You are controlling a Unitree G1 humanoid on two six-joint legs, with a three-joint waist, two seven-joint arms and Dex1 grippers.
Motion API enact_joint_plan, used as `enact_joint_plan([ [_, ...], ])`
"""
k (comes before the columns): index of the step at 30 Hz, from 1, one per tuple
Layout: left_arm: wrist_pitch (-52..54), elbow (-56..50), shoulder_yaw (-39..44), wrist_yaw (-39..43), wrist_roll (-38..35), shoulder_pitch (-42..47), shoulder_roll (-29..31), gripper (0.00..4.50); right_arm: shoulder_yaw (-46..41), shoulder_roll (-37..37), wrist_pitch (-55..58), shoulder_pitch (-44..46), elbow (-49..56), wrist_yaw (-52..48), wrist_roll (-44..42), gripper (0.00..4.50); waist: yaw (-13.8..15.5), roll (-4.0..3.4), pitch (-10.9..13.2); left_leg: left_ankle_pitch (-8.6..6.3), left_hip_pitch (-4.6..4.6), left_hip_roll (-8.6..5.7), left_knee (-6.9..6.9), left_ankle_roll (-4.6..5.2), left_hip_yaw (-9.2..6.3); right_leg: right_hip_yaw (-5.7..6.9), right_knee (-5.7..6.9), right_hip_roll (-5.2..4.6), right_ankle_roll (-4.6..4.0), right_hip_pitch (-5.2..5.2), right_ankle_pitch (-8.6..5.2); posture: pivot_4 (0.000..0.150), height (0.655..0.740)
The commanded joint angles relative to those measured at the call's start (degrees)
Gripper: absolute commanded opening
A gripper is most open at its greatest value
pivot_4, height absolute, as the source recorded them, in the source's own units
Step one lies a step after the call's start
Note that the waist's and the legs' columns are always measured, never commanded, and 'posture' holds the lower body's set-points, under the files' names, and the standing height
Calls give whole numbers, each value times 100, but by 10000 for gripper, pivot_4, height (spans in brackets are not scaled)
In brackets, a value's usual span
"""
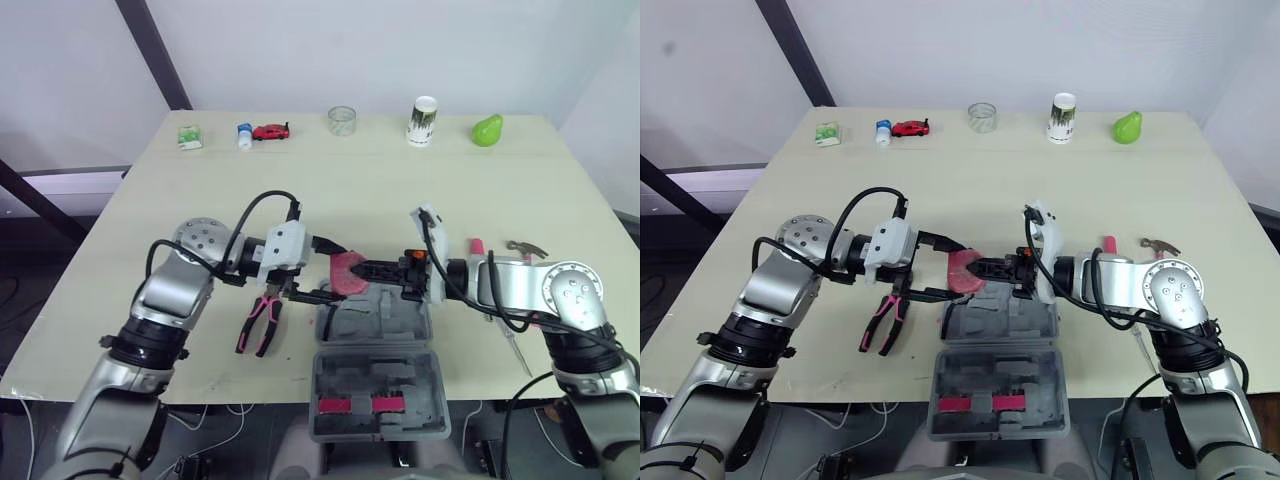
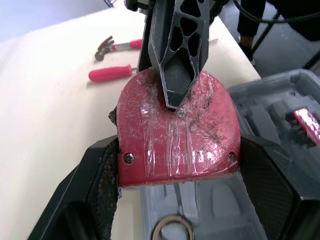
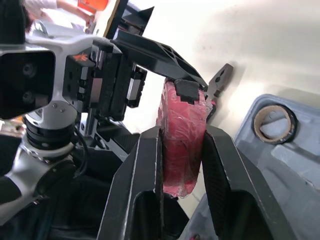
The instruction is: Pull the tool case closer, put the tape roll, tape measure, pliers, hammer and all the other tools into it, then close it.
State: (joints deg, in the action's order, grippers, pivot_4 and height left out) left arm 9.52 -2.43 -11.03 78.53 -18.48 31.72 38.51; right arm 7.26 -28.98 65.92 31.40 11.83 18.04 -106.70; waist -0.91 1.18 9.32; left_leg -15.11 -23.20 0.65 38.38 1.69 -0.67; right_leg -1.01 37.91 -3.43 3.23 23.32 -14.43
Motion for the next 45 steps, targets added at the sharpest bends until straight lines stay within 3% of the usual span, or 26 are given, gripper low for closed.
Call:
enact_joint_plan([
  [1,632,-552,261,-153,-626,-110,-72,45000,-101,-388,-137,-256,388,5,-475,4482,-7,0,0,0,-15,1,3,0,-3,2,0,0,0,12,0,1500,7400],
  [9,2022,-1418,864,-628,-1969,-994,-106,45000,-994,-1795,-271,-1864,960,-756,-630,4482,8,1,0,0,-51,1,14,0,-18,12,-4,-1,3,35,2,1500,7400],
  [16,2224,-2018,1460,-641,-2678,-2193,90,45000,-2062,-2953,-174,-3494,955,-1468,-630,4482,18,-3,0,1,-43,3,17,1,-13,5,-2,8,2,29,1,1500,7400],
  [19,1574,-1851,1670,67,-2535,-2787,276,45000,-2251,-3273,-85,-3906,651,-1577,-459,4482,12,-4,-1,1,-41,3,18,1,-9,0,-4,10,2,27,0,1500,7400],
  [22,1452,-1632,1722,422,-2518,-3045,456,45000,-2012,-3286,-55,-3810,504,-1770,13,4482,19,-5,0,0,-33,1,17,1,7,-12,-6,25,0,25,0,1500,7400],
  [37,1184,-1809,1645,309,-2456,-3268,417,45000,-922,-2375,504,-2145,-749,-2624,2440,4482,30,-6,1,0,-27,21,17,1,11,-28,-7,33,0,22,1,1500,7400],
  [45,1121,-1923,1775,154,-2409,-3445,476,45000,-1205,-2519,654,-2067,-755,-3258,3337,34353,28,-10,3,0,-28,22,17,0,14,-29,-7,33,-1,23,2,1500,7400],
])
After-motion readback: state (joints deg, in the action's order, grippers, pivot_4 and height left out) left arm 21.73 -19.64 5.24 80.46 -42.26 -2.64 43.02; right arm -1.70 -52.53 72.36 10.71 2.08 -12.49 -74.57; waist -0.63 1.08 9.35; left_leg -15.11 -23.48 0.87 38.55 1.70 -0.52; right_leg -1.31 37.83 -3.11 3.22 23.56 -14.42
